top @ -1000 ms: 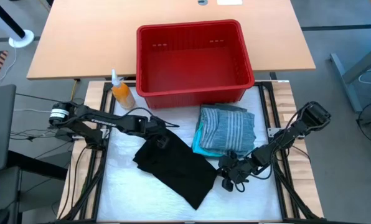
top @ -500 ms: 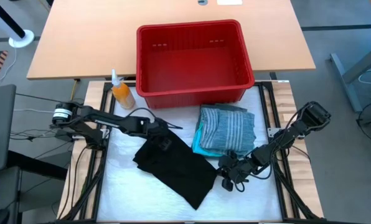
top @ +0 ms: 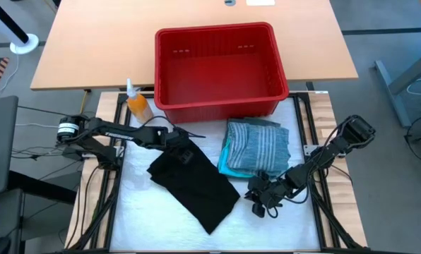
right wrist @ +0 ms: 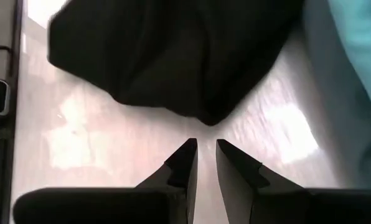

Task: Fold Laundry from Bin
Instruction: Fold the black shirt

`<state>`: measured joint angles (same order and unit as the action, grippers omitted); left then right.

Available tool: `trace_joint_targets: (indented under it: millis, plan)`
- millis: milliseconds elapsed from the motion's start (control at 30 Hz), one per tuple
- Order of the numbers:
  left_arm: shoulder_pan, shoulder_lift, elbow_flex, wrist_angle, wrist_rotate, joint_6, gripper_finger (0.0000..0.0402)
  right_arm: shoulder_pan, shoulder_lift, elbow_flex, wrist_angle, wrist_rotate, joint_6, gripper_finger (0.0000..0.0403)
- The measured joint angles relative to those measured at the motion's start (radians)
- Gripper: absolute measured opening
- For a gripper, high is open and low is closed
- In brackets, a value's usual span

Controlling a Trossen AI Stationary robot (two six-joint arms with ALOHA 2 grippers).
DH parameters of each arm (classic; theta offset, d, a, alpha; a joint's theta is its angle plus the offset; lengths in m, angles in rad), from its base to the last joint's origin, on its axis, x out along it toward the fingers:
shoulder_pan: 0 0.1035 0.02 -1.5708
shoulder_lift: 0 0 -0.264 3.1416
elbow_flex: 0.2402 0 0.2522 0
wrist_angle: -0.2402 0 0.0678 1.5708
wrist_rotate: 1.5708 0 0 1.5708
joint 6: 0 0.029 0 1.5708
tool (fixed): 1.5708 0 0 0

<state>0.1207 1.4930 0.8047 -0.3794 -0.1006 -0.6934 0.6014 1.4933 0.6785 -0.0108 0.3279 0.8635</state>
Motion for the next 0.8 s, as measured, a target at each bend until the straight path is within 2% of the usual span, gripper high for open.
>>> trace_joint_targets:
  millis: [100, 233, 467, 567, 800]
  plan:
    - [0.000, 0.000, 0.000, -0.012, 0.024, 0.030, 0.0001, -0.001, 0.000, 0.000, 0.060, 0.035, 0.015, 0.0086]
    - [0.000, 0.000, 0.000, -0.035, 0.044, 0.062, 0.0000, -0.023, 0.000, 0.001, 0.026, 0.087, 0.028, 0.0097]
    - [0.000, 0.000, 0.000, -0.042, 0.070, 0.110, 0.0000, -0.023, 0.008, 0.001, 0.044, 0.083, -0.057, 0.0148]
    - [0.005, 0.000, 0.000, -0.062, 0.071, 0.118, 0.0000, -0.026, 0.051, 0.000, 0.020, 0.127, -0.042, 0.0165]
    - [0.005, 0.000, 0.000, -0.057, 0.071, 0.123, 0.0000, -0.076, 0.210, 0.001, 0.317, 0.063, -0.052, 0.0167]
